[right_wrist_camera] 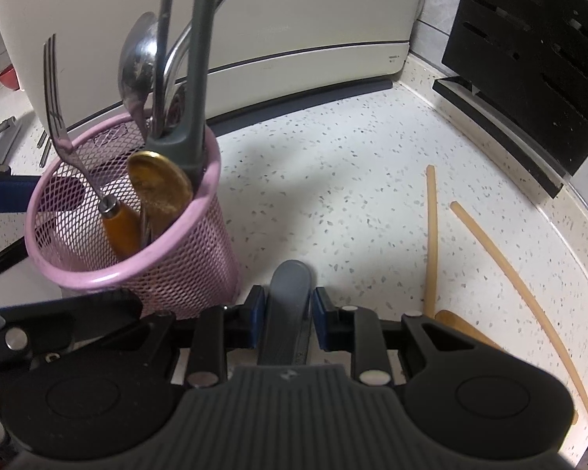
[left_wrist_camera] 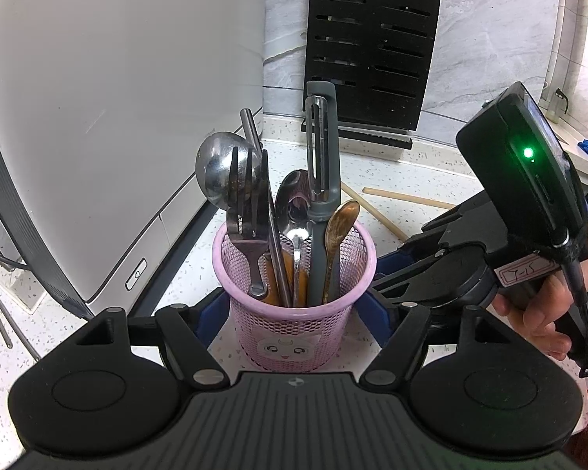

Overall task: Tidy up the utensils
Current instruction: 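Move the right gripper down to the grey-handled utensil and grasp it, then lift the grey utensil with the right gripper and lower it into the cup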

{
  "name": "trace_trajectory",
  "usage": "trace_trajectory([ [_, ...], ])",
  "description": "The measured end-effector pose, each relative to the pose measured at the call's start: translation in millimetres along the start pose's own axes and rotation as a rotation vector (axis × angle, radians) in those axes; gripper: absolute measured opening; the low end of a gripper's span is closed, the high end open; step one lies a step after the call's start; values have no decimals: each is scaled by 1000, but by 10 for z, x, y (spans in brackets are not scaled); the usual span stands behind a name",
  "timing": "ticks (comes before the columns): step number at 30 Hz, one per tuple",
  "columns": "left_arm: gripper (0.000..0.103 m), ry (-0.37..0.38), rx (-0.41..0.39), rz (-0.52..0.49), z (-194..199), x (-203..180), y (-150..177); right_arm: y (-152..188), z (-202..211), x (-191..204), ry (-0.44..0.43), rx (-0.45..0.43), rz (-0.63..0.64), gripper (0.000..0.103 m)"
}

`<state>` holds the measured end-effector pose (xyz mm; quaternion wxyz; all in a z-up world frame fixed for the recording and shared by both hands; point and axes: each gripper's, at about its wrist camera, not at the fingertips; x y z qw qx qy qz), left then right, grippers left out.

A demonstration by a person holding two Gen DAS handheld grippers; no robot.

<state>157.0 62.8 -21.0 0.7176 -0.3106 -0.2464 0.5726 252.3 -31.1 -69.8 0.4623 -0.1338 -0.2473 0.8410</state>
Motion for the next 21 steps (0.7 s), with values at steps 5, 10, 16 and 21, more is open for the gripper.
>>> trace_trajectory([
  [5, 88, -1, 0, -2, 0, -5, -3, 17, 30, -34, -9, -1, -14, 24],
  [10, 89, 3, -6, 6, -1, 10, -4, 6, 92, -74, -17, -17, -42, 24],
  [16, 90, 4, -9, 10, 3, 3, -3, 18, 243, -193, -22, -58, -95, 24],
  [21, 90, 5, -9, 4, -5, -16, -7, 15, 428, -296, -47, -113, -148, 24],
])
Point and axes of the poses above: each gripper's, at about its wrist camera, not at the fingertips, and z roughly against the way its jaws point, x to its left, y to its underside, and after that the axes turned 2 degrees about -z, right-handed
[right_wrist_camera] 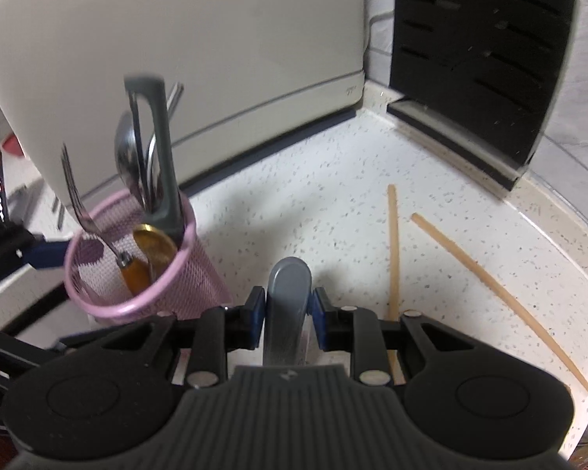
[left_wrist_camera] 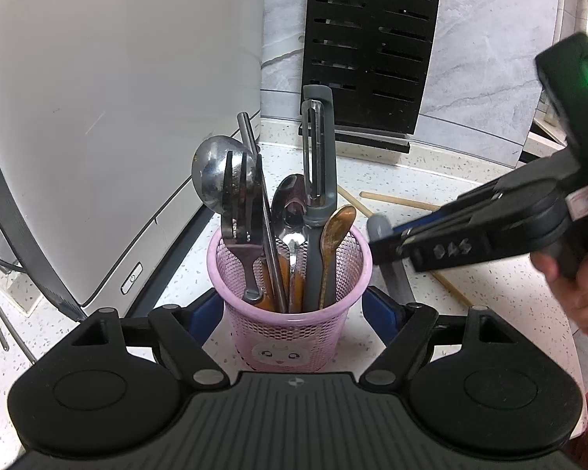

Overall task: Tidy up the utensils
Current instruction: 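Lift the grey utensil with the right gripper and lower it into the cup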

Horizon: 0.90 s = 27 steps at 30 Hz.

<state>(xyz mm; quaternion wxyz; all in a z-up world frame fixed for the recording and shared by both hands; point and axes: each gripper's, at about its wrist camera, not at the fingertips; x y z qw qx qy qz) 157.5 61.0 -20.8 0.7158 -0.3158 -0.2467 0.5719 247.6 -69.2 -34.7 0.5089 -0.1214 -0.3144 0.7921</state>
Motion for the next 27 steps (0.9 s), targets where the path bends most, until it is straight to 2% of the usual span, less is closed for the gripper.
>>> trace_trajectory([
  [8, 90, 7, -1, 4, -9, 6, -1, -38, 185, -1, -24, -66, -12, 23],
  [13, 85, 10, -4, -11, -5, 1, 4, -59, 325, -24, -35, -111, -21, 23],
  [27, 83, 14, -1, -25, -19, -10, -4, -194, 996, -3, -70, -319, -33, 23],
])
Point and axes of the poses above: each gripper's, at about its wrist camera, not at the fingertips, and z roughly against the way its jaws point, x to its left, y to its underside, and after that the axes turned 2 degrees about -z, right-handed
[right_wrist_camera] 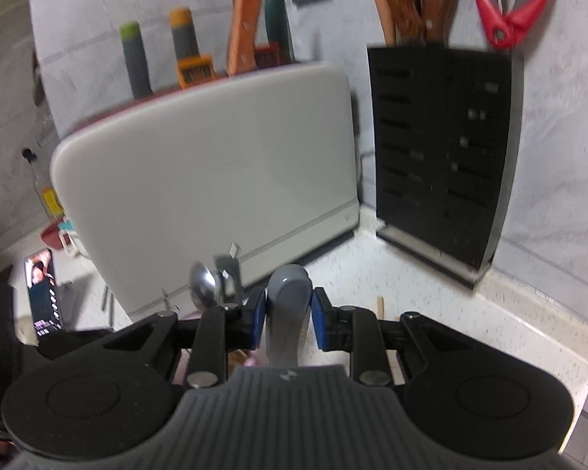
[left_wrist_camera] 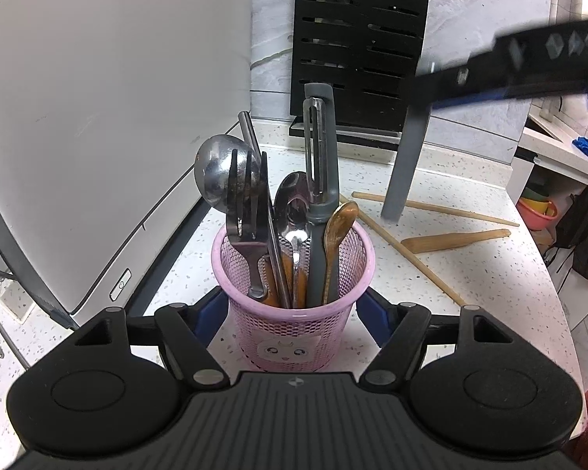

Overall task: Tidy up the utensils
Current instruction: 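Lift the grey utensil with the right gripper and lower it into the cup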

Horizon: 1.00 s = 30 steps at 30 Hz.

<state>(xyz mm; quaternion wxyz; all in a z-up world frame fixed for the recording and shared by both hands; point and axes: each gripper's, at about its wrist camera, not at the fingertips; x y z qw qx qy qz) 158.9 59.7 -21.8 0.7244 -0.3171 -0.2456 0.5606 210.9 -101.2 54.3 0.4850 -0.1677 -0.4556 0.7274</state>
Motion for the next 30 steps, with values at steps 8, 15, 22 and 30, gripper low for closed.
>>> trace_trajectory([
  [8, 82, 2, 2, -9, -11, -26, -2, -87, 116, 100, -56, -46, 4, 23],
  [15, 82, 5, 4, -15, -12, -52, 4, -28, 33, 234, -116, -14, 30, 23],
  [22, 81, 4, 6, -16, -17, -50, 1, 183, -231, 477, -85, 48, 149, 23],
  [30, 80, 5, 6, -16, -17, -55, 1, 330, -417, 540, -64, 100, 207, 23],
])
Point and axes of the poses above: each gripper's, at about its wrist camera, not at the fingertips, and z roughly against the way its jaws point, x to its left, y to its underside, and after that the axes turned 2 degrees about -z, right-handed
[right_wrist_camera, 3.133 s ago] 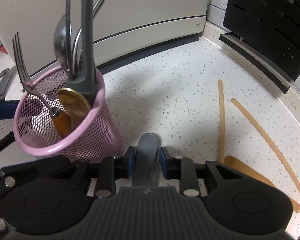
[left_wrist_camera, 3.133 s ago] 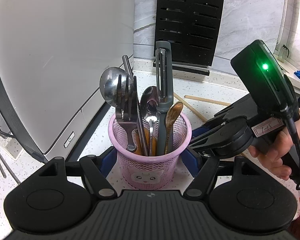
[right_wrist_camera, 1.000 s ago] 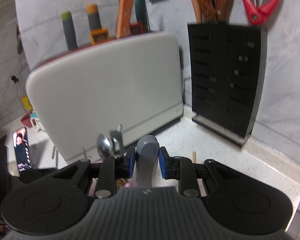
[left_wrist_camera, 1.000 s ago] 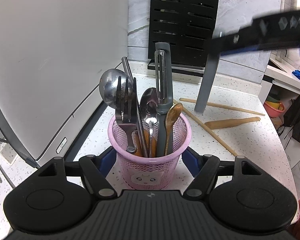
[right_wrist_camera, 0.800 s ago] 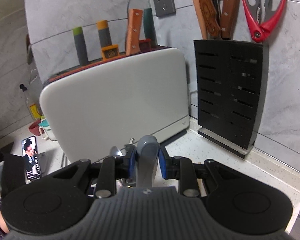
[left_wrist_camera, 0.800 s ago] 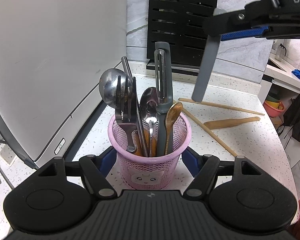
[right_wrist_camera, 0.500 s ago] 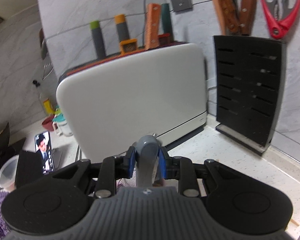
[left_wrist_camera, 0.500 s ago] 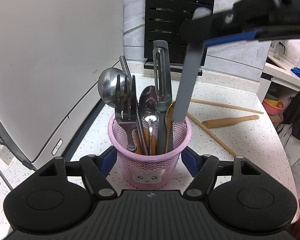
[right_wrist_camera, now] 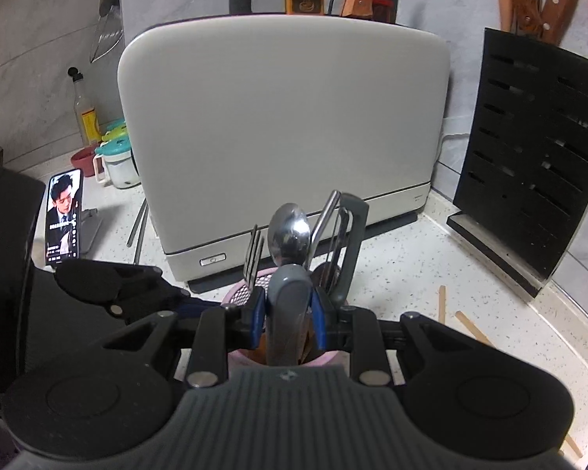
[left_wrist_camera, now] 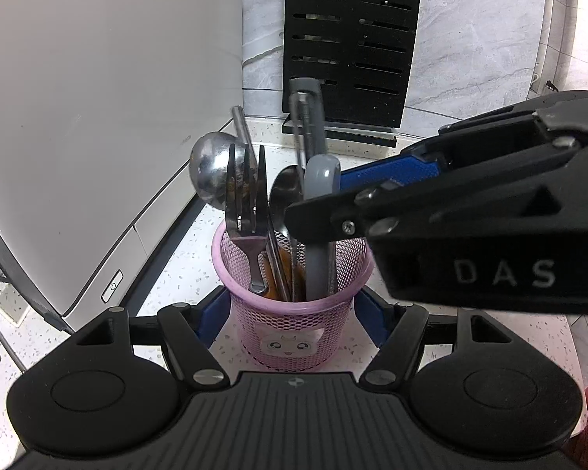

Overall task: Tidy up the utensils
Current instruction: 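Lift the grey utensil with the right gripper and lower it into the cup, then open the right gripper to release the utensil in the cup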

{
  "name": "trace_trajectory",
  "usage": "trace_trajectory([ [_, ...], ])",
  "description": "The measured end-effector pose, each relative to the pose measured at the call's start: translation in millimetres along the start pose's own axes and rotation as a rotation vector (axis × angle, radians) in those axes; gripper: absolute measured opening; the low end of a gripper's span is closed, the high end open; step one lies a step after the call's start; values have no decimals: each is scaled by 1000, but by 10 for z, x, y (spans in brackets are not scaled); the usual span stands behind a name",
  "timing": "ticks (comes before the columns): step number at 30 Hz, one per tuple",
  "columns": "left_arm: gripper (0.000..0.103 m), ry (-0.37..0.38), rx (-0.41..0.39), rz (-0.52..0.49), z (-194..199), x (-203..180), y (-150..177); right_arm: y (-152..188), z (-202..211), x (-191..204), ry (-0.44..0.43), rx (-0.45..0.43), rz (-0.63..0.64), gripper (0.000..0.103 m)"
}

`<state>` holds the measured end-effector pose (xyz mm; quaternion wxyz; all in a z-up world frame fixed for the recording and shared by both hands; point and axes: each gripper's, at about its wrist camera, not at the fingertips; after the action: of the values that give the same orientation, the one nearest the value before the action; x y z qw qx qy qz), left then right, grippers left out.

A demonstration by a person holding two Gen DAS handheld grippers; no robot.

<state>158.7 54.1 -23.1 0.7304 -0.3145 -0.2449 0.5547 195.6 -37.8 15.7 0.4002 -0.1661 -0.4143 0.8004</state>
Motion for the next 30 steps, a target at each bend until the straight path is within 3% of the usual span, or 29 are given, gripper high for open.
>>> trace_trajectory([
  [7, 80, -1, 0, 0, 0, 0, 0, 66, -108, -16, -51, 69, -20, 23],
  [18, 77, 11, 10, -23, 0, -41, 47, 108, -245, -47, -35, 120, -35, 23],
  [26, 78, 13, 11, -20, -11, -30, 36, 97, -243, -47, -42, 123, -35, 24],
  [30, 78, 15, 9, -17, -22, -26, 27, 75, -182, -69, -43, 101, -44, 31],
])
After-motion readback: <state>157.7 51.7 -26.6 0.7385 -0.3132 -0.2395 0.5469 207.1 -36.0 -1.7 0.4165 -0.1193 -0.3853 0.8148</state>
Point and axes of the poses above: each gripper's, at about its wrist camera, not at the fingertips, and z roughly against the way its jaws point, x to its left, y to its underside, and after that the axes turned 2 degrees about -z, right-handed
